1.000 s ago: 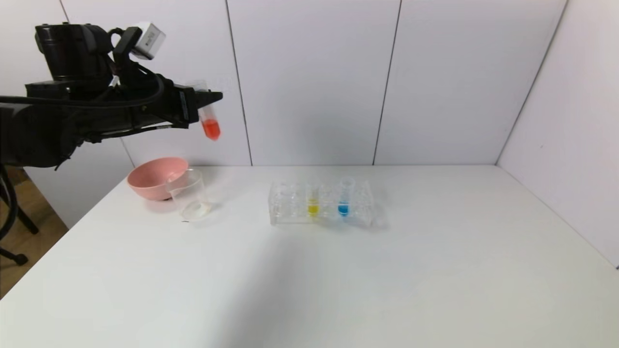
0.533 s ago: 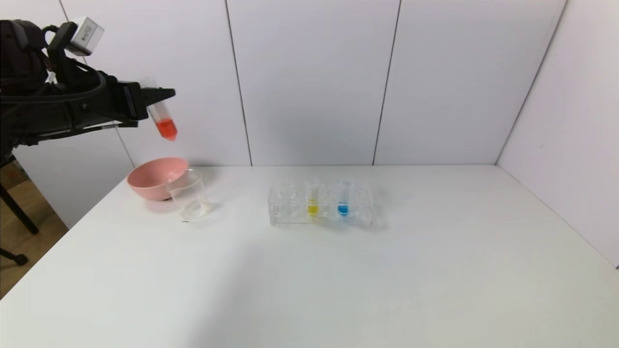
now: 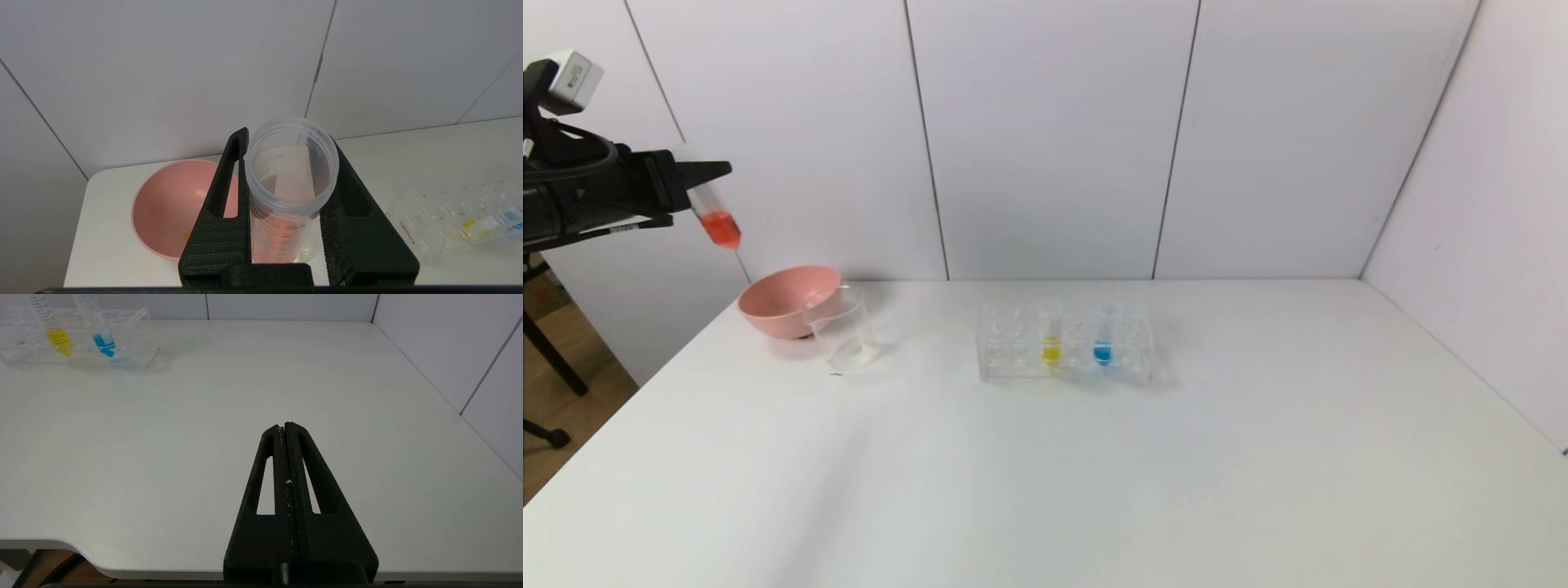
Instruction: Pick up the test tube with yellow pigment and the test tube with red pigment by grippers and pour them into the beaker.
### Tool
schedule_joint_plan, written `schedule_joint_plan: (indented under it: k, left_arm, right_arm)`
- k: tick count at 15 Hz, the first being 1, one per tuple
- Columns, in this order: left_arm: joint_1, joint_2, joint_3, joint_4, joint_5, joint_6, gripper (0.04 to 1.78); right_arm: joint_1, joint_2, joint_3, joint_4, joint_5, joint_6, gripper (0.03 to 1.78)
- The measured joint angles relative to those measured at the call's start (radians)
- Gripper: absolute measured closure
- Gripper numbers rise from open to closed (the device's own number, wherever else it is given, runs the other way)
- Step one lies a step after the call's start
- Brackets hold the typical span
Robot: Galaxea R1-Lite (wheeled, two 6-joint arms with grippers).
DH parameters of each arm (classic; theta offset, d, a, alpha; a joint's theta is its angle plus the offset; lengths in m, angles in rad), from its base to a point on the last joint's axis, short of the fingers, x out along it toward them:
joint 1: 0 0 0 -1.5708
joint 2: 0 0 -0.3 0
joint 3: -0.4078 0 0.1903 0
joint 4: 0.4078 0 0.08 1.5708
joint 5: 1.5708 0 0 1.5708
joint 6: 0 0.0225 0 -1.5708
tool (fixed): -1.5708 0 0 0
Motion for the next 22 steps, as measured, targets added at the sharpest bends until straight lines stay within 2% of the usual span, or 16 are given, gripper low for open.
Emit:
schedule_joint_plan:
  k: [12,22]
  left_arm:
    - [0.085,0.023,0.053,-0.001,-0.007,-0.013,1.33]
    - [0.070,0.053,0.058,-0.034,0.002,0.041,1.33]
  right_arm:
    - [0.000,0.000,0.000,0.000,0.000,0.000,1.70]
    - [0.000,0.000,0.000,0.000,0.000,0.000,1.70]
